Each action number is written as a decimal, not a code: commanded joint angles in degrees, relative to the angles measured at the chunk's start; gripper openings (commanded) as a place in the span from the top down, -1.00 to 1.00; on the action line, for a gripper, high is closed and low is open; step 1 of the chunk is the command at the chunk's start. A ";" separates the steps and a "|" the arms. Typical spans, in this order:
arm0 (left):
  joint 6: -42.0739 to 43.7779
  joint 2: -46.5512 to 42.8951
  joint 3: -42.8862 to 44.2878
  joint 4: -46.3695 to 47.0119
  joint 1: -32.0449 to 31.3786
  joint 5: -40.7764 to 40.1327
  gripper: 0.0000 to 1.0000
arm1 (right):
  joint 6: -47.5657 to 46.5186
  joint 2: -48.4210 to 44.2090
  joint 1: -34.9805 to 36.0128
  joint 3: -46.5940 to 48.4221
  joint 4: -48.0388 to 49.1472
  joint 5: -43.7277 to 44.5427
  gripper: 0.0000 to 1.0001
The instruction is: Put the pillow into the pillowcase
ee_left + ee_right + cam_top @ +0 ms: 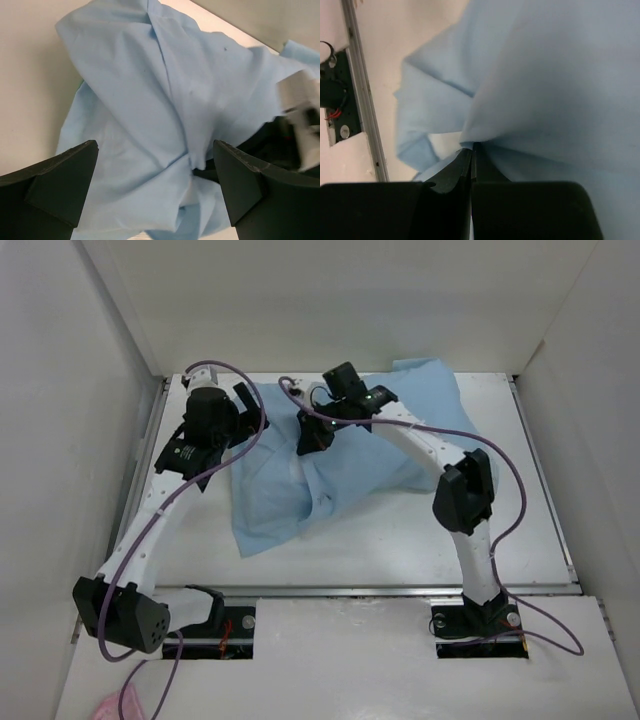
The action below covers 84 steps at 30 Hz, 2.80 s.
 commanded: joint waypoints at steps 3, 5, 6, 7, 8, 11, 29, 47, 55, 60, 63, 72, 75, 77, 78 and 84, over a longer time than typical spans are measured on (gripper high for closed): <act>-5.20 0.70 -2.75 0.80 2.97 -3.72 -1.00 | 3.11 4.79 1.67 2.53 1.85 -2.99 0.83; -6.08 2.02 -2.76 2.56 4.47 -3.10 -1.00 | 3.11 3.83 1.67 2.53 1.86 -3.77 0.31; -6.09 2.63 -2.76 3.52 5.08 -3.10 -1.00 | 3.11 0.87 1.67 1.83 3.77 -4.65 0.19; -6.09 3.95 -2.06 4.13 5.87 -3.10 -1.00 | 3.11 -0.99 1.67 0.96 4.92 -5.62 -0.18; -6.61 4.74 -1.27 4.14 7.71 -3.10 -1.00 | 3.11 -3.01 1.67 -0.18 5.80 -6.32 -0.33; -6.09 8.16 2.77 4.67 11.22 -1.53 -1.00 | 3.11 -10.40 1.67 -0.72 8.00 -4.77 -1.00; -1.43 20.83 7.87 9.50 21.96 8.49 -1.00 | 3.81 -15.26 8.52 -7.13 -2.19 25.48 -0.63; -0.37 25.14 7.79 12.49 23.81 15.08 -1.00 | 8.57 -11.12 10.64 -5.13 4.76 12.84 1.00; 0.15 28.13 9.45 13.02 23.81 16.23 -1.00 | 8.03 -3.85 11.78 0.68 3.97 8.61 1.00; 0.15 30.76 10.07 13.02 24.33 17.37 -1.00 | 8.64 1.62 11.78 3.84 3.97 9.39 0.82; 0.15 31.90 12.00 13.02 25.65 18.77 -1.00 | 7.78 2.15 11.78 6.74 3.26 9.93 0.67; 2.70 38.49 22.54 11.70 26.88 24.39 -1.00 | 4.69 -15.04 11.78 2.98 3.78 35.57 -1.00; 2.70 41.31 25.26 12.23 26.88 26.59 -1.00 | 6.53 -18.67 6.18 -0.09 5.28 35.52 -1.00; 2.70 43.58 26.76 12.75 26.88 28.44 -1.00 | 10.57 -20.08 1.44 -1.51 5.90 32.97 -1.00; 2.70 44.38 27.38 13.71 26.88 29.41 -1.00 | 11.80 -20.69 -3.90 -2.04 5.90 30.95 -1.00; 3.22 51.92 33.26 16.80 24.17 36.89 -1.00 | 19.10 -17.72 -21.42 -3.97 5.90 30.23 -1.00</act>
